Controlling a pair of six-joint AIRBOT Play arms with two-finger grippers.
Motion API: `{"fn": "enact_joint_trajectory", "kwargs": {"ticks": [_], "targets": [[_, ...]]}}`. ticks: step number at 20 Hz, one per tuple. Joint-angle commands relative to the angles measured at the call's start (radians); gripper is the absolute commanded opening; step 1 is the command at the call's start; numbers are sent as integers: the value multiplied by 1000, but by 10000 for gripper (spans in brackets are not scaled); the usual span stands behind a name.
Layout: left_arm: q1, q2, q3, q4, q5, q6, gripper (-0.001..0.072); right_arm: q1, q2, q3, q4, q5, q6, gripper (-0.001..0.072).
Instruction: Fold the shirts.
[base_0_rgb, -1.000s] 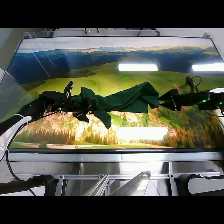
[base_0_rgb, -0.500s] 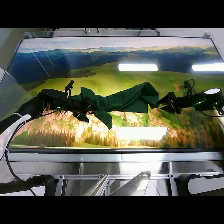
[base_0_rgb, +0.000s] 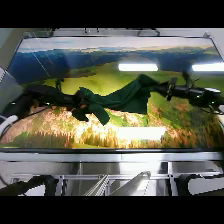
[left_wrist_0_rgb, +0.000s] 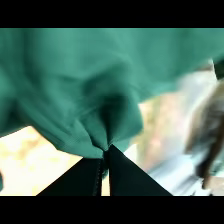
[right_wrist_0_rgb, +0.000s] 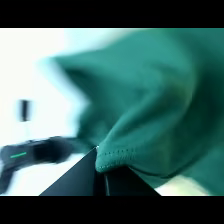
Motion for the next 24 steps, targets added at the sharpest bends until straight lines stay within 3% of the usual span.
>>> {"fn": "enact_joint_trajectory", "kwargs": {"ticks": [1, 2, 4, 7, 11, 13, 16, 20, 24], "targets": [[127, 246, 122, -119, 247, 78, 16, -96, 180, 37, 474, 432, -169, 21], [175, 341, 199, -133, 292, 78, 17, -134, 265, 54, 595, 497, -187, 22], [304, 525, 404, -126, 300, 78, 18, -244, 500, 89, 685, 467, -293, 21], [561, 657, 714, -122, 336, 77, 18, -406, 795, 150, 581, 228, -303, 21], [860, 630, 984, -135, 385, 65, 19, -510, 1070, 166, 314, -156, -246, 21], [833, 552, 1052, -135, 384, 60, 19, -506, 1112, 166, 222, -217, -226, 21], [606, 366, 1099, -130, 465, 50, 19, -457, 1043, 163, 121, -209, -136, 21], [268, 84, 963, 13, 537, 55, 20, -139, 798, 93, -50, -226, -111, 21], [147, -245, 808, 168, 427, 83, 21, 79, 445, -2, -268, -462, -35, 21]]}}
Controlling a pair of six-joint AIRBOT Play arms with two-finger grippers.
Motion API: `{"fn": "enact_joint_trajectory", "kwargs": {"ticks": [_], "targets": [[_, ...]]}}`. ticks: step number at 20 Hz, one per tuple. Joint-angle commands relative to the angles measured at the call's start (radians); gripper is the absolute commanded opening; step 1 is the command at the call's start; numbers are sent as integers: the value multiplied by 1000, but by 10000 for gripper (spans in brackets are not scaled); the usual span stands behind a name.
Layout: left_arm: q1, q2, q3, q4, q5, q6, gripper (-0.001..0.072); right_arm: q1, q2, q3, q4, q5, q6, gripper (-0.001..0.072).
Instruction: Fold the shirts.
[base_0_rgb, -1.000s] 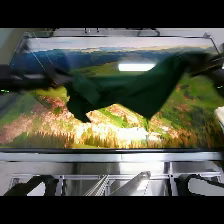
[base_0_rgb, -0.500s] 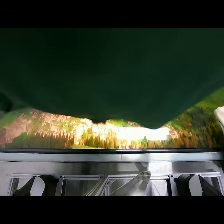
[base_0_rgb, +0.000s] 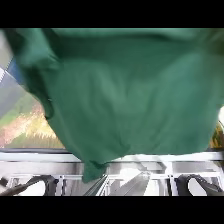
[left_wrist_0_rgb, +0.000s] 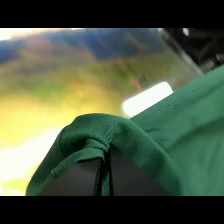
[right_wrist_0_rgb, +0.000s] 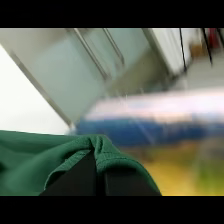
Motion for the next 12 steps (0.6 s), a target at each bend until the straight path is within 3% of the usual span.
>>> {"fn": "enact_joint_trajectory", "kwargs": {"ticks": [1, 4, 7, 8, 9, 10, 11, 12], "targets": [[-105, -307, -104, 95, -66, 56, 21, 161, -315, -57, -160, -204, 60, 21], [-90, -549, -58, 54, -101, 66, 19, 159, -555, -31, -130, -361, 47, 20], [-70, -675, 92, -13, -108, 80, 14, 121, -665, 55, -130, -388, 47, 46], [-64, -689, 140, -9, -105, 79, 88, 102, -669, 79, -130, -383, 48, 273], [-53, -692, 183, -10, -96, 57, 397, 77, -666, 103, -131, -349, 48, 407], [-38, -689, 220, -11, -68, 32, 673, 40, -657, 132, -140, -270, 48, 406], [-16, -678, 243, -10, -19, 11, 720, -10, -641, 153, -166, -173, 66, 406], [8, -653, 234, -10, 39, 0, 720, -63, -620, 161, -219, -93, 124, 406]]}}
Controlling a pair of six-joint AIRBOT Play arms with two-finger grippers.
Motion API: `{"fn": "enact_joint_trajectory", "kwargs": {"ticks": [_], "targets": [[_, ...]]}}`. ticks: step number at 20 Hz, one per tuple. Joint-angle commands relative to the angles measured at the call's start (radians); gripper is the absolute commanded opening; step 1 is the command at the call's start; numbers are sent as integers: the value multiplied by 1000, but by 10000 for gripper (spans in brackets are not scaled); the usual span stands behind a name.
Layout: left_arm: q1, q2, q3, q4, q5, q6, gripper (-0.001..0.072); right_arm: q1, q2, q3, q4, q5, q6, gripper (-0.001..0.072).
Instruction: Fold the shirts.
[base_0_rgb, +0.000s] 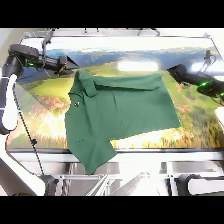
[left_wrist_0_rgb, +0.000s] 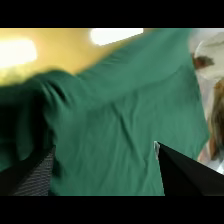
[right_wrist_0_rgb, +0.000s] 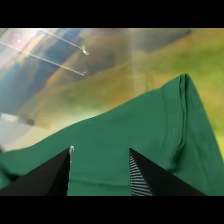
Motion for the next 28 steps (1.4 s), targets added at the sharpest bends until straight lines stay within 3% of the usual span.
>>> {"fn": "enact_joint_trajectory", "kwargs": {"ticks": [1, 5, 7, 10, 15, 20, 22, 24, 25, 27, 28], "targets": [[70, 31, 15, -4, 150, -46, 720, -158, 27, 50, -162, 238, 124, 406], [164, 246, -340, 0, 265, 3, 704, -356, 55, 6, -566, 569, 195, 407], [190, 387, -577, 1, 244, 68, 704, -392, 55, -78, -689, 579, 161, 417], [246, 569, -875, 3, 184, 105, 704, -386, 55, -200, -667, 509, 66, 488], [392, 759, -1129, 13, 172, 106, 704, -346, 6, -257, -681, 517, 53, 488], [528, 959, -1321, 175, 67, 45, 704, -208, -101, -258, -666, 578, 45, 483], [564, 1016, -1395, 185, 58, 33, 704, -143, -122, -257, -653, 580, 26, 341], [573, 1054, -1453, 187, 33, 32, 704, -103, -122, -239, -651, 578, 26, 317], [573, 1061, -1474, 187, 33, 32, 704, -97, -119, -230, -651, 582, 26, 138], [573, 1060, -1520, 187, 40, 24, 704, -94, -113, -223, -640, 581, 30, 21], [573, 1060, -1544, 187, 31, 17, 704, -94, -111, -223, -640, 582, 30, 22]]}}
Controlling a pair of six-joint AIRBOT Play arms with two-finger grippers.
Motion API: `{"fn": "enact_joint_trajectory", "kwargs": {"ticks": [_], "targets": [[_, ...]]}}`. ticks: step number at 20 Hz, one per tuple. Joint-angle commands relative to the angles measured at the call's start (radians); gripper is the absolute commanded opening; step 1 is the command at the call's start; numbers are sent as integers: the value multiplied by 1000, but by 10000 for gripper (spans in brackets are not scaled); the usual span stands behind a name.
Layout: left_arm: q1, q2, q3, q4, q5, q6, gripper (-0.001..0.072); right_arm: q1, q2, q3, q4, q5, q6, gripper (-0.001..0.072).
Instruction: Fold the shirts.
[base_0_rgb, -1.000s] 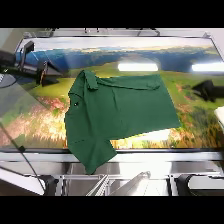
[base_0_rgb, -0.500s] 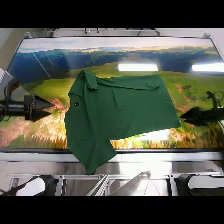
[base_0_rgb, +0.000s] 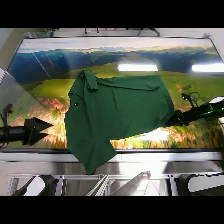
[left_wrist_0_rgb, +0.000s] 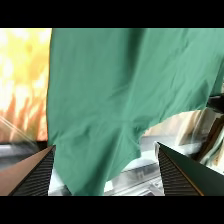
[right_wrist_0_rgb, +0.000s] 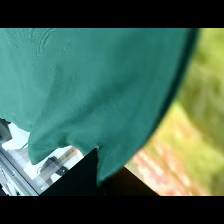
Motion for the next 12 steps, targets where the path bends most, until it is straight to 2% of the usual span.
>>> {"fn": "enact_joint_trajectory", "kwargs": {"ticks": [1, 3, 8, 12], "targets": [[10, 20, -95, 13, -27, -36, 705, 21, 2, 10, 13, -17, 1, 22], [10, 14, -134, 12, -45, -71, 704, 21, 2, 10, 14, -19, 0, 22], [1, -134, -195, 12, -87, -73, 703, 21, 2, 10, 21, -22, -4, 22], [-155, -276, -193, -2, -180, -71, 704, 21, 2, 10, 21, -21, -3, 22]]}}
